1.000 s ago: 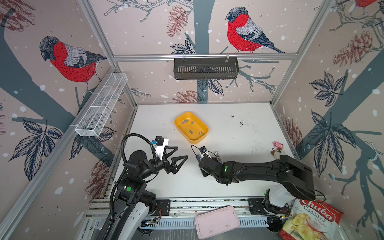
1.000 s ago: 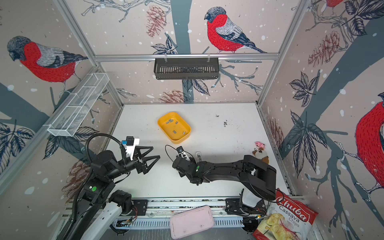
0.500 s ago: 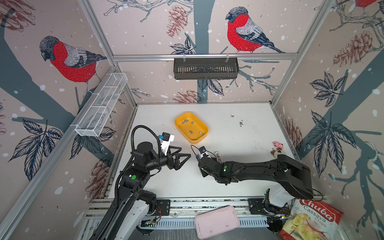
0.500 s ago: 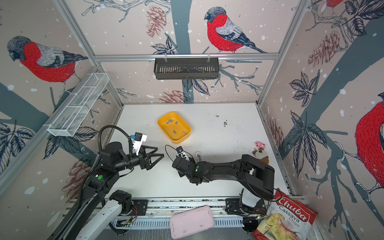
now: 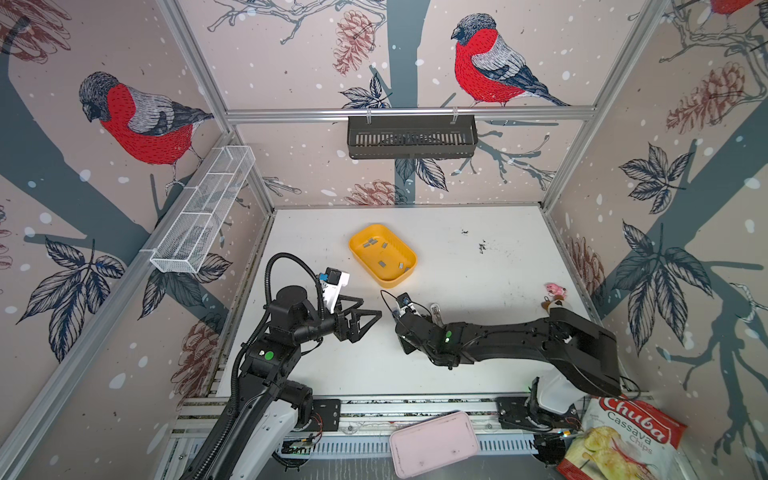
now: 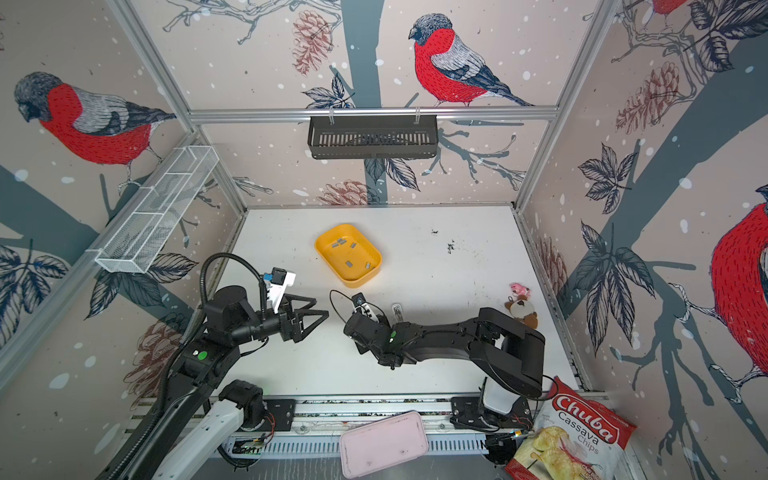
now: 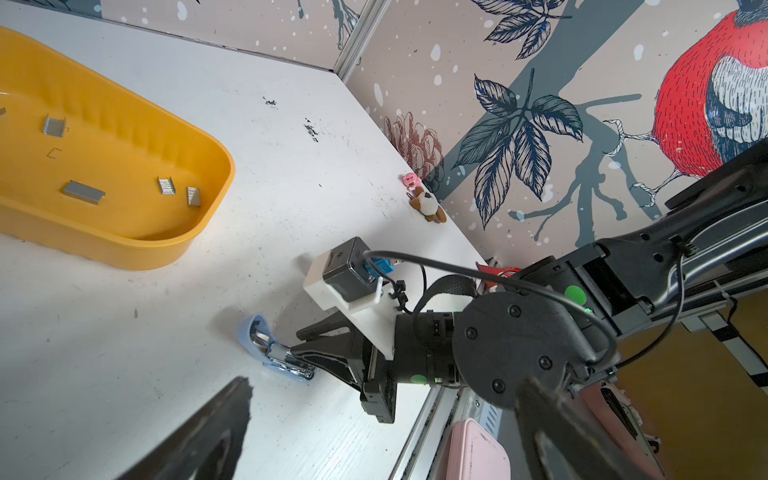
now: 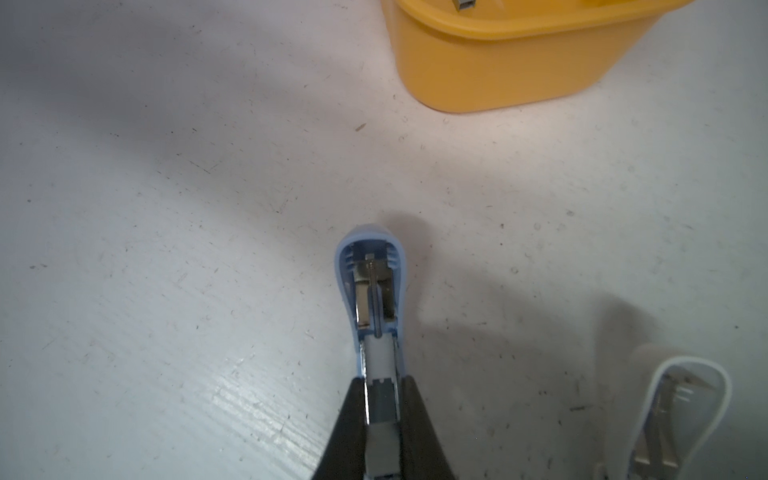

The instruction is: Load the staples into the stapler

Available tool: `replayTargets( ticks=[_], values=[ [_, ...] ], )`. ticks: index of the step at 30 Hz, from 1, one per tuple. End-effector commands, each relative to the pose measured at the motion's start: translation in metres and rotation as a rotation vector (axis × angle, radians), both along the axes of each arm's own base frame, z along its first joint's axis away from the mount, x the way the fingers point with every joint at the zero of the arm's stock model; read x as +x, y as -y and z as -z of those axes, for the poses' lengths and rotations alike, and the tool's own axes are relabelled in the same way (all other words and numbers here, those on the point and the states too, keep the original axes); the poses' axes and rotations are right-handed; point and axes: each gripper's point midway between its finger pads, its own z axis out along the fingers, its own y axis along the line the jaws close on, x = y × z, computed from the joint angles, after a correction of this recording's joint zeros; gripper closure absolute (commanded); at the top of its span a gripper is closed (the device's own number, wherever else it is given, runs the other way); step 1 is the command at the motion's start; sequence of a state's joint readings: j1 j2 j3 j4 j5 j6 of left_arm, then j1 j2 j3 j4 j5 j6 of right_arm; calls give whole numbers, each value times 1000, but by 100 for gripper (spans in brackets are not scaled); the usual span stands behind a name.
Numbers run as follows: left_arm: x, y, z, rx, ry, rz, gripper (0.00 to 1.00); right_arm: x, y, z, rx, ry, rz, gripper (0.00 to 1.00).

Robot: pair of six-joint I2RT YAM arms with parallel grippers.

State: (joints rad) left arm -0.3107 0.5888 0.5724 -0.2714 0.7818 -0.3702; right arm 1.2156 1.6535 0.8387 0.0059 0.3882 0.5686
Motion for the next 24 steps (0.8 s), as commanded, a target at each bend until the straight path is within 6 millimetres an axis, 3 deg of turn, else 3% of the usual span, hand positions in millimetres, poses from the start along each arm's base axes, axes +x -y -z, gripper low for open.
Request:
replayTargets(
  ticks=[1, 24],
  values=[
    [1, 1, -6, -13, 27, 9, 2, 3, -5, -4, 8, 15, -7, 88],
    [3, 2, -2, -9, 15, 7, 2, 1, 0, 4, -28, 5, -9, 88]
  ],
)
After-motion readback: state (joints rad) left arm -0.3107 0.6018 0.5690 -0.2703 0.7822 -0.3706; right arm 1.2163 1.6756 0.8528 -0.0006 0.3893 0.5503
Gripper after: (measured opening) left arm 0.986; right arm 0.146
